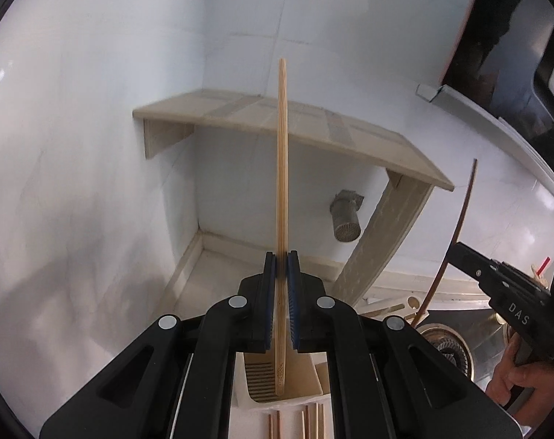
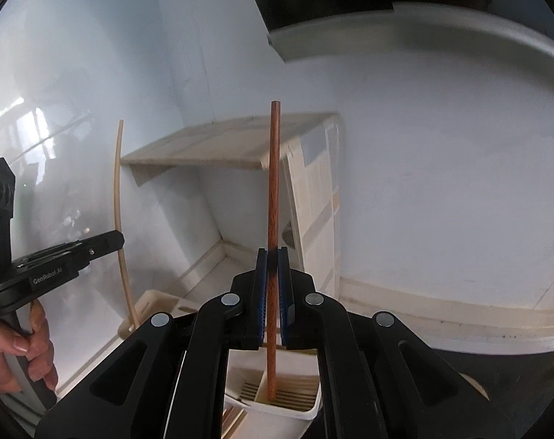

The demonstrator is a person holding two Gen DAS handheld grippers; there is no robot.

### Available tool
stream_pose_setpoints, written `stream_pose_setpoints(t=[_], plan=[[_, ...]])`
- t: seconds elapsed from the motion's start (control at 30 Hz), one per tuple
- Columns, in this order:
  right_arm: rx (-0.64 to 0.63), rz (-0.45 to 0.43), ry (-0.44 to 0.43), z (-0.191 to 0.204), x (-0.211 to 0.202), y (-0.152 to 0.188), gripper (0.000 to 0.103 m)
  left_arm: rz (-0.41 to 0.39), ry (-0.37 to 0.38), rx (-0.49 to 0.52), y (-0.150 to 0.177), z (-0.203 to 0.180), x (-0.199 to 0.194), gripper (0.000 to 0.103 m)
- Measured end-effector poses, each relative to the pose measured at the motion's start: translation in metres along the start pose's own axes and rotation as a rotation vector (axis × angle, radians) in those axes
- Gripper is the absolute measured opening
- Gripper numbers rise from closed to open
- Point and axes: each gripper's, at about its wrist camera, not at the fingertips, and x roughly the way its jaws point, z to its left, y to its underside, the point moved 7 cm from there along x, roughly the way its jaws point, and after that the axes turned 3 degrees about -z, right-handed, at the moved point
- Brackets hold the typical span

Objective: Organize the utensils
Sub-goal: 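Open both tools to drop the chopsticks into the holder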

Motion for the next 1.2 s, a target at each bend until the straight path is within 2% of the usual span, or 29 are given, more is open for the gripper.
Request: stream_pose_setpoints(t=[0.2,0.27,0.3,0.33,0.7,0.8,0.87,0.93,0.97,1.2], plan=[[-0.001,0.044,0.003,0.000,0.007,0.010,0.008,0.038,0.007,0.015,0.006,-0.001,0.003,0.009],[0.006,0.053,0.002,-0.001,0.006,0.011,0.016,0.043,0.011,0.008,0.009,0.001,0.000,0.012],[0.009,0.055,0.001,-0.001,0.005,0.012,0.028,0.049,0.015,0.009,0.010,0.001,-0.002,0.014],[0.011,0.052,0.003,-0.001,0.004,0.012,0.032,0.050,0.012,0.013,0.011,0.001,-0.003,0.014],[0.013,0.084,0.013,0.000,0.001,0.016,0.034,0.074,-0.017,-0.012,0.018,0.018,-0.014,0.017],[0.010,0.089,0.018,0.001,-0.001,0.016,0.040,0.082,-0.017,-0.015,0.022,0.022,-0.018,0.018],[0.008,0.093,0.025,0.003,-0.003,0.017,0.041,0.076,-0.026,-0.001,0.023,0.022,-0.023,0.023],[0.006,0.094,0.027,0.005,-0.006,0.019,0.045,0.066,-0.026,0.019,0.025,0.021,-0.031,0.035],[0.003,0.094,0.028,0.007,-0.008,0.020,0.045,0.065,-0.022,0.024,0.026,0.019,-0.033,0.037],[0.000,0.113,0.041,0.018,-0.017,0.030,0.052,0.102,-0.019,0.010,0.041,0.025,-0.041,0.041]])
